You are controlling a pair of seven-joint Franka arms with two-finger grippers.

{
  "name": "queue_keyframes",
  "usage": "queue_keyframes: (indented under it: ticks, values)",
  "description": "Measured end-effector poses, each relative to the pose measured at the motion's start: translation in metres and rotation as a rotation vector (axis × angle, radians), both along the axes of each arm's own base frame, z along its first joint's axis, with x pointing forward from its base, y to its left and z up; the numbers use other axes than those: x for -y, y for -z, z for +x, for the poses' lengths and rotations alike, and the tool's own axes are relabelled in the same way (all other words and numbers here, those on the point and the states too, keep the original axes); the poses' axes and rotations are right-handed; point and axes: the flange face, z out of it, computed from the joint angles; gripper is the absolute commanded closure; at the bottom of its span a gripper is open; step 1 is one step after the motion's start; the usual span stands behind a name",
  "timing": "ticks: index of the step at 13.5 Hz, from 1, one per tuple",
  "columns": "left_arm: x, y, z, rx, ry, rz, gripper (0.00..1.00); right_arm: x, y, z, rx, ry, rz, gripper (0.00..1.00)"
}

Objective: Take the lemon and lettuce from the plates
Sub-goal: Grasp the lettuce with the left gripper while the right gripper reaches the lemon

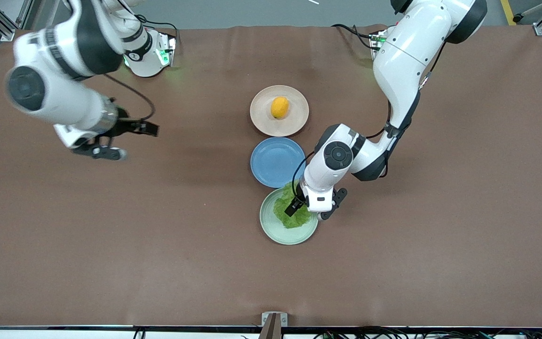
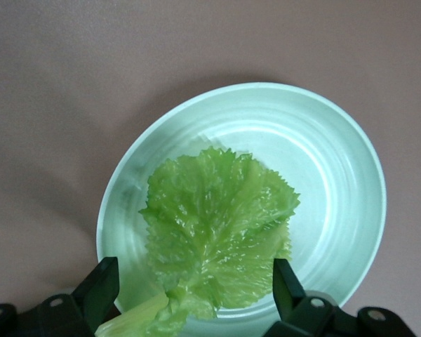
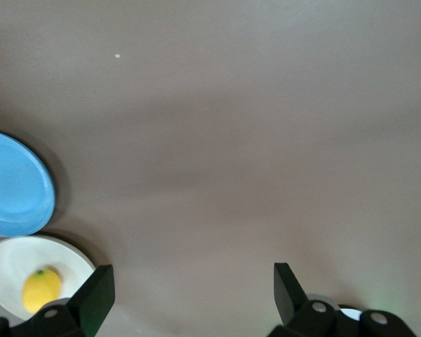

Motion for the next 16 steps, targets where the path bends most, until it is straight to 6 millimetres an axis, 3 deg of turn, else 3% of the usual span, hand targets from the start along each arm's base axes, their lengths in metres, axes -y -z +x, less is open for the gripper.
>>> queue_keyframes:
  ticks: [2,4,6,9,12,14,16]
  values:
    - [0.0,0.002,0.0,-0.001,0.0,0.001,0.29,-0.077,0.018,-0.037,0.054,0.053,-0.018,0.0]
    - [0.001,0.003,-0.001,-0.002,0.001,0.001,0.36,-0.156,0.043,-0.09,0.108,0.091,-0.015,0.0]
    - [0.001,0.003,-0.001,-0.003,0.002,0.002,0.43,-0.204,0.074,-0.132,0.124,0.089,-0.016,0.0]
    - [0.001,0.002,0.001,0.0,0.0,0.001,0.6,-0.256,0.124,-0.168,0.155,0.136,-0.012,0.0]
    - [0.001,0.001,0.002,0.003,-0.001,-0.001,0.74,-0.293,0.173,-0.2,0.182,0.18,-0.018,0.0]
    - [0.001,-0.001,0.003,0.007,-0.001,-0.003,0.84,-0.308,0.19,-0.207,0.189,0.201,-0.034,0.0]
    - [0.002,-0.003,0.004,0.01,-0.002,-0.005,0.95,-0.317,0.194,-0.211,0.195,0.205,-0.04,0.0]
